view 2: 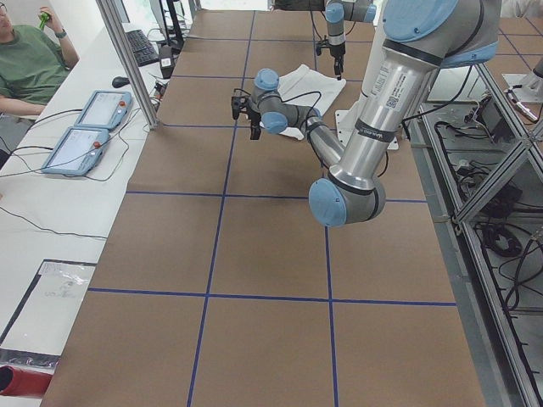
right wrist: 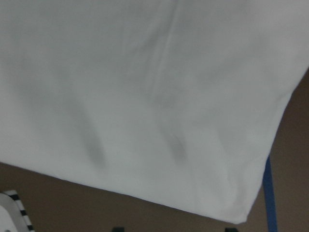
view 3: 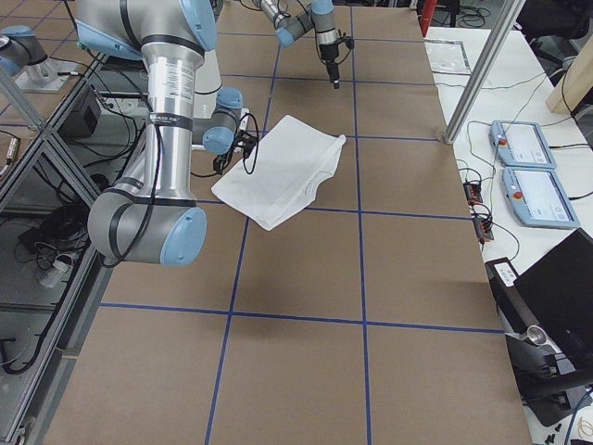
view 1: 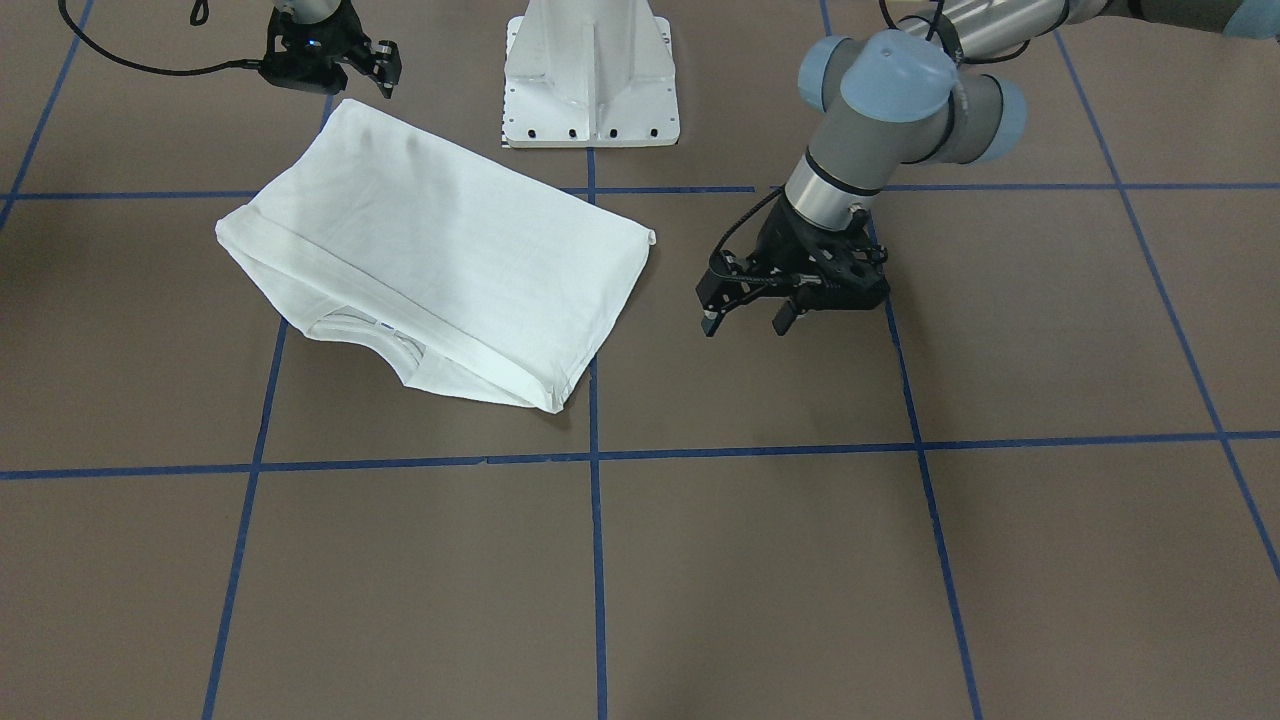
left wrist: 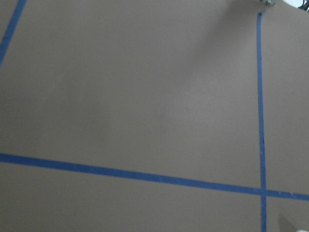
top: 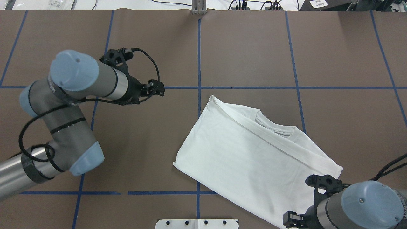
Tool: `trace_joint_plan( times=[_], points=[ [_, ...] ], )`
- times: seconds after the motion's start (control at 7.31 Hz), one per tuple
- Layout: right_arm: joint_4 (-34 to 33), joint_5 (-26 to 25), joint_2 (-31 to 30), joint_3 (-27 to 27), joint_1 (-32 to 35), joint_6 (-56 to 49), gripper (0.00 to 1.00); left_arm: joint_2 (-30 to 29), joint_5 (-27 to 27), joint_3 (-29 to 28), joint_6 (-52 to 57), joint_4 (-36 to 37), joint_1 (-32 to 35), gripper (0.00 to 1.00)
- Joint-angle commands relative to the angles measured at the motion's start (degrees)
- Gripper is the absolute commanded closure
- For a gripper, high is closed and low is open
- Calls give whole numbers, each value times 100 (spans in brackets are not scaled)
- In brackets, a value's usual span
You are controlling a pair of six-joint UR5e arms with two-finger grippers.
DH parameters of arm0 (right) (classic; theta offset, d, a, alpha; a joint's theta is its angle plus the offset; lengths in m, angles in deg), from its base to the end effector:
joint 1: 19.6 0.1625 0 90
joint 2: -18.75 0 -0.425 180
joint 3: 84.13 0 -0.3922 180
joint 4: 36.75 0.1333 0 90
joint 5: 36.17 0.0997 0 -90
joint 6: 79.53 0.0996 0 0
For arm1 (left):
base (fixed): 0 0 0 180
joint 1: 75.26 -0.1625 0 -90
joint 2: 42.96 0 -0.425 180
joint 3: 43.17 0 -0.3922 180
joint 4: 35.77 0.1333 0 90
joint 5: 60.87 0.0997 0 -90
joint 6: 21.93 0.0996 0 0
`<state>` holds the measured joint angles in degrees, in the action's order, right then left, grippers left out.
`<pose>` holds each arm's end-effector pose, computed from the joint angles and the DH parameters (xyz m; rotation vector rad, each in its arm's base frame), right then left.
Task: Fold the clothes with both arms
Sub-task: 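Lower the left gripper to the nearby shirt corner while the right holds the edge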
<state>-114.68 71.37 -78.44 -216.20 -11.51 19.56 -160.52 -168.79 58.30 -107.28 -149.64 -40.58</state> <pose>-0.3874 -0.1594 0.3518 -0.2960 -0.8106 0.1556 0.4606 -0.4435 0.2467 0.1023 1.1225 -0.2961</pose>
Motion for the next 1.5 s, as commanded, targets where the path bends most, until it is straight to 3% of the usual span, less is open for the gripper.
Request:
trace_joint_plan(
  times=[0.0,0.27,0.55,1.09,1.37],
  points=[
    [-3,65,663,24,857,-39,0,-38,505,154,-1434,225,-1325,0],
    [-3,74,964,41,1210,-39,0,-65,676,163,-1879,487,-1788,6],
    [6,48,1079,190,1221,-39,0,-56,684,119,-1976,507,-1842,17],
    [6,48,1079,252,1238,-39,0,-91,799,-12,-1977,472,-1842,23],
    [-3,39,1079,261,1247,-39,0,-205,799,-197,-1985,445,-1851,39]
  ],
)
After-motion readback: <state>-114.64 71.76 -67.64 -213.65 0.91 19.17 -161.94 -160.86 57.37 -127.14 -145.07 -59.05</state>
